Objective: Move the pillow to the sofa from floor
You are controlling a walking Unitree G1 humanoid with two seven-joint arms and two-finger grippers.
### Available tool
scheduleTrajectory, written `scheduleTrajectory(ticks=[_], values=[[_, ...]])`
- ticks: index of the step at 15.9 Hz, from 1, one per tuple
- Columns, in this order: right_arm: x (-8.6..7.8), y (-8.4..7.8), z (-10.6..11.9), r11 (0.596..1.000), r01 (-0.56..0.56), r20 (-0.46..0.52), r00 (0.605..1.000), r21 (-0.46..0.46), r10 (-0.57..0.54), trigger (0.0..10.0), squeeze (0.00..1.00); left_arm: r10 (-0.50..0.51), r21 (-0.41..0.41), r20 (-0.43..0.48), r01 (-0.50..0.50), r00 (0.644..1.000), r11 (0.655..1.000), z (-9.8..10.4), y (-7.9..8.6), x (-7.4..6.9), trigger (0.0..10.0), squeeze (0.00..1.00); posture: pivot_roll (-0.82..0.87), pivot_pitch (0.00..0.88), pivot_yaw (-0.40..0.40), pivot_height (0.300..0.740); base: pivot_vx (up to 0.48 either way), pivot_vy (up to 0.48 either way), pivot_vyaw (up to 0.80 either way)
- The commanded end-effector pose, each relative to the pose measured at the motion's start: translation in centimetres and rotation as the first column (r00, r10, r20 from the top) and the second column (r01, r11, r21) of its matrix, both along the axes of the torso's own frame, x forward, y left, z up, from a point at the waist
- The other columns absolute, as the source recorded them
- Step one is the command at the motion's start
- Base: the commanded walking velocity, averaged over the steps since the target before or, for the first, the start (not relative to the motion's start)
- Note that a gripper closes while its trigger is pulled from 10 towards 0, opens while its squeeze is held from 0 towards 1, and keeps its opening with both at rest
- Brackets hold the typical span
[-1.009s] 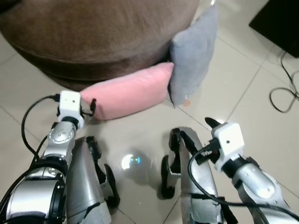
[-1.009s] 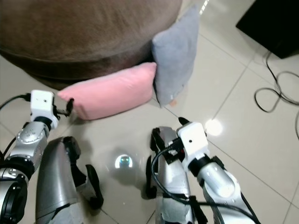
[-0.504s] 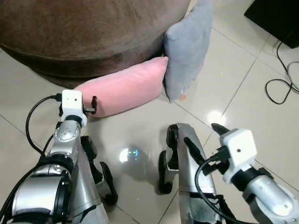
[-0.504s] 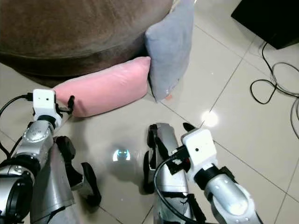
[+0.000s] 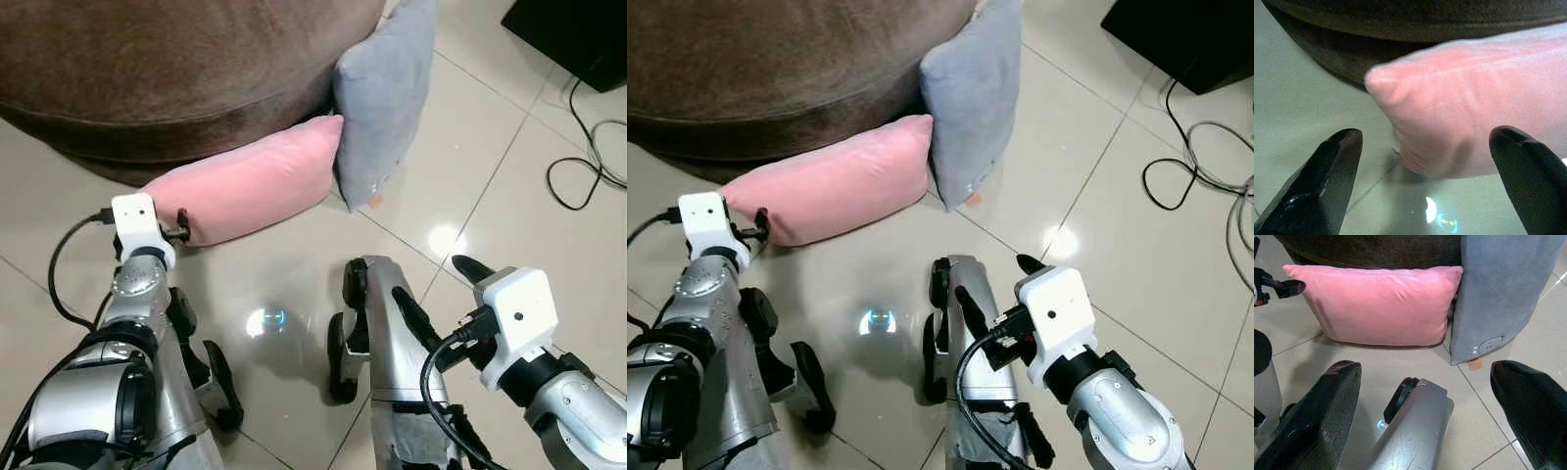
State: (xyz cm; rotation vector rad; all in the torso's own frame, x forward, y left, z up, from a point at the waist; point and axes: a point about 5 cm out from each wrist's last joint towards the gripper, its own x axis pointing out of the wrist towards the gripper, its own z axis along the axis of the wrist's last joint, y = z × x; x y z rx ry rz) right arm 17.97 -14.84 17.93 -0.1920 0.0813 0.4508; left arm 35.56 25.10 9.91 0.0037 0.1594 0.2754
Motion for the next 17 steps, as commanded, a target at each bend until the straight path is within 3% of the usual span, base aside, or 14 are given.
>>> scheduleTrajectory(ticks=[1, 2, 7, 9, 11, 14, 17], values=[[-0.6, -0.2, 0.1, 1.000, 0.002, -0.014, 1.000, -0.008, -0.002, 10.0, 0.00, -0.001, -0.044, -0.081, -0.002, 0.997, 0.999, -2.0, -0.3, -0.9, 10.0, 0.00, -0.36, 0.516, -0.148, 0.492, 0.000, 0.000, 0.00], [-0.7, -0.2, 0.2, 1.000, 0.002, -0.013, 1.000, -0.010, -0.002, 10.0, 0.00, -0.016, -0.082, -0.104, 0.007, 0.994, 0.997, -2.3, -0.6, -0.9, 10.0, 0.00, -0.37, 0.515, -0.149, 0.492, 0.000, 0.000, 0.00], [-0.6, -0.3, 0.7, 1.000, 0.018, 0.003, 1.000, -0.019, -0.018, 10.0, 0.00, 0.023, -0.060, -0.111, -0.030, 0.994, 0.998, -2.0, 0.0, -0.9, 10.0, 0.00, -0.35, 0.526, -0.142, 0.492, 0.000, 0.000, 0.00], [-0.1, -1.1, -0.3, 0.993, 0.116, -0.049, 0.992, 0.000, -0.115, 10.0, 0.00, -0.015, -0.005, -0.073, 0.015, 0.997, 1.000, -1.8, -0.4, -0.8, 10.0, 0.00, -0.30, 0.519, -0.115, 0.492, 0.000, 0.000, 0.00], [0.4, -1.3, -0.8, 0.991, 0.131, -0.049, 0.990, 0.007, -0.131, 10.0, 0.00, -0.033, 0.045, -0.041, 0.035, 0.999, 0.998, -1.5, -0.3, -0.8, 10.0, 0.00, -0.28, 0.504, -0.101, 0.492, 0.000, 0.000, 0.00], [1.2, -0.7, -1.2, 0.990, 0.136, -0.040, 0.990, 0.029, -0.135, 10.0, 0.00, -0.010, 0.048, 0.012, 0.009, 1.000, 0.999, -0.2, 0.4, -0.4, 10.0, 0.00, -0.24, 0.494, -0.070, 0.472, 0.000, 0.000, 0.00], [1.4, -0.3, -1.7, 0.989, 0.135, -0.037, 0.990, 0.051, -0.134, 10.0, 0.00, -0.099, 0.097, 0.022, 0.096, 0.995, 0.991, -0.2, -0.7, -0.2, 10.0, 0.00, -0.20, 0.466, -0.049, 0.442, 0.000, 0.000, 0.00]])
